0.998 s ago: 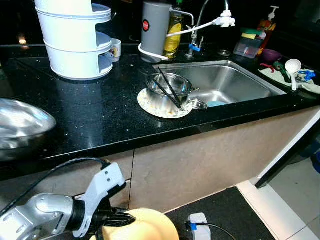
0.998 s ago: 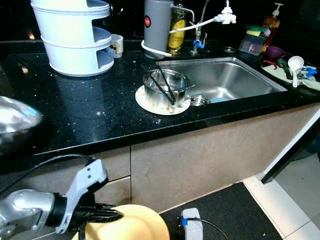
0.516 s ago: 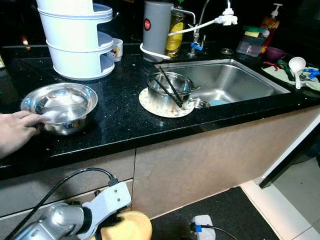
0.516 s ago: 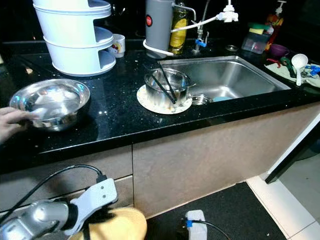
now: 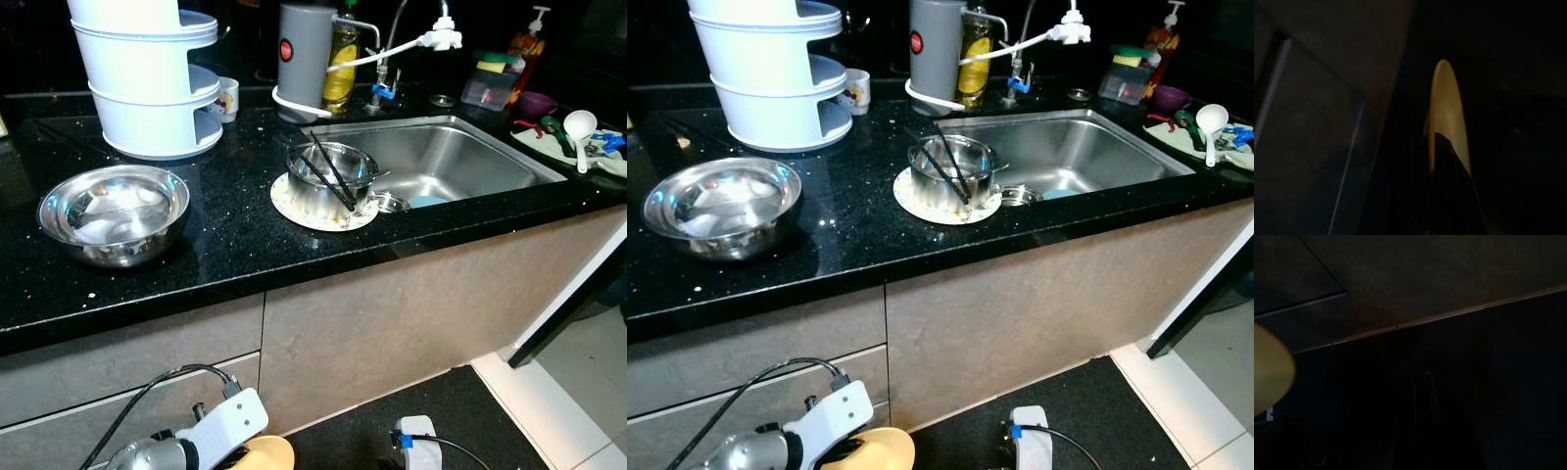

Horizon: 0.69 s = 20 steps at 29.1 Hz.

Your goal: Kitchen organization

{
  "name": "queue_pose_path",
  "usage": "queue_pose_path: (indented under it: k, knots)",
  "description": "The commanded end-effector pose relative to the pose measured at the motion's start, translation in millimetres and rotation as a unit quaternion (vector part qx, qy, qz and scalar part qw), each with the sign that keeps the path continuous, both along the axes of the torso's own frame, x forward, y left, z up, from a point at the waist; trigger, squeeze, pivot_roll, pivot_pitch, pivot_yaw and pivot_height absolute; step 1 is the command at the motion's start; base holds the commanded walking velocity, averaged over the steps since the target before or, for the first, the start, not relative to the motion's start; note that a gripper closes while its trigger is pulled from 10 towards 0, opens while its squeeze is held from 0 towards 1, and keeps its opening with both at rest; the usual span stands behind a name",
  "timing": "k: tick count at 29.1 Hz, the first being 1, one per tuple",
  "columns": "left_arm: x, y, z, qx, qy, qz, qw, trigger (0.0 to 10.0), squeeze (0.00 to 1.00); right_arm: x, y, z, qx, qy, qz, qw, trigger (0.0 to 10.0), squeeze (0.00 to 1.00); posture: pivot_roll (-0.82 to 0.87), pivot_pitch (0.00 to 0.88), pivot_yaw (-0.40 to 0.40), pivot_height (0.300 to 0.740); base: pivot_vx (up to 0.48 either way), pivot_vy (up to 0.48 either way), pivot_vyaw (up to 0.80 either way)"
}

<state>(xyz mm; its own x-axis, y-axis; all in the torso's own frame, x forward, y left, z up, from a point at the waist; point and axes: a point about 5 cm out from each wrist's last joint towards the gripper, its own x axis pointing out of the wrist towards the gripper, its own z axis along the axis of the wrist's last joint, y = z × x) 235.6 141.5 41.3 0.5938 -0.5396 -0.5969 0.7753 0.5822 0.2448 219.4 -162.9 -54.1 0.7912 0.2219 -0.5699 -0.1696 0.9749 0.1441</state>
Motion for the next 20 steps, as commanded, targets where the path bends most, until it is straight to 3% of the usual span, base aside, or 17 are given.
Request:
queue_pose_path:
  k: [1, 7, 13, 17, 18, 20]
  knots:
    - [1.0, -2.1, -5.0, -0.004, -0.008, 0.009, 1.0, 0.0, 0.0, -4.7, 0.8, -4.1, -0.001, 0.016, 0.004, 1.0, 10.0, 0.0, -0.02, 0.101, -0.086, 0.74, 0.0, 0.0, 0.0]
    - [7.8, -5.3, -16.2, -0.022, -0.035, 0.04, 0.998, 0.0, 0.0, -4.0, -3.5, -4.7, -0.009, 0.022, -0.023, 0.999, 10.0, 0.0, -0.03, 0.108, -0.061, 0.74, 0.0, 0.0, 0.0]
    - [14.2, -13.8, -16.8, -0.018, -0.047, 0.026, 0.998, 0.0, 0.0, -9.8, -11.9, -8.0, -0.009, 0.032, -0.05, 0.998, 10.0, 0.0, -0.03, 0.11, -0.037, 0.74, 0.0, 0.0, 0.0]
    - [17.9, -19.0, -19.7, -0.029, -0.046, 0.035, 0.998, 0.0, 0.0, -7.5, -12.4, -6.4, 0.022, 0.028, -0.079, 0.996, 10.0, 0.0, -0.04, 0.105, -0.018, 0.74, 0.0, 0.0, 0.0]
    - [19.8, -18.5, -19.5, -0.038, -0.047, 0.045, 0.997, 0.0, 0.0, -4.7, -10.7, -4.4, 0.042, 0.023, -0.083, 0.995, 10.0, 1.0, -0.05, 0.119, -0.016, 0.74, 0.0, 0.0, 0.0]
    - [21.3, -17.5, -19.4, -0.047, -0.048, 0.056, 0.996, 0.0, 0.0, -2.7, -8.8, -2.9, 0.059, 0.019, -0.081, 0.995, 10.0, 1.0, -0.05, 0.126, -0.017, 0.74, 0.0, 0.0, 0.0]
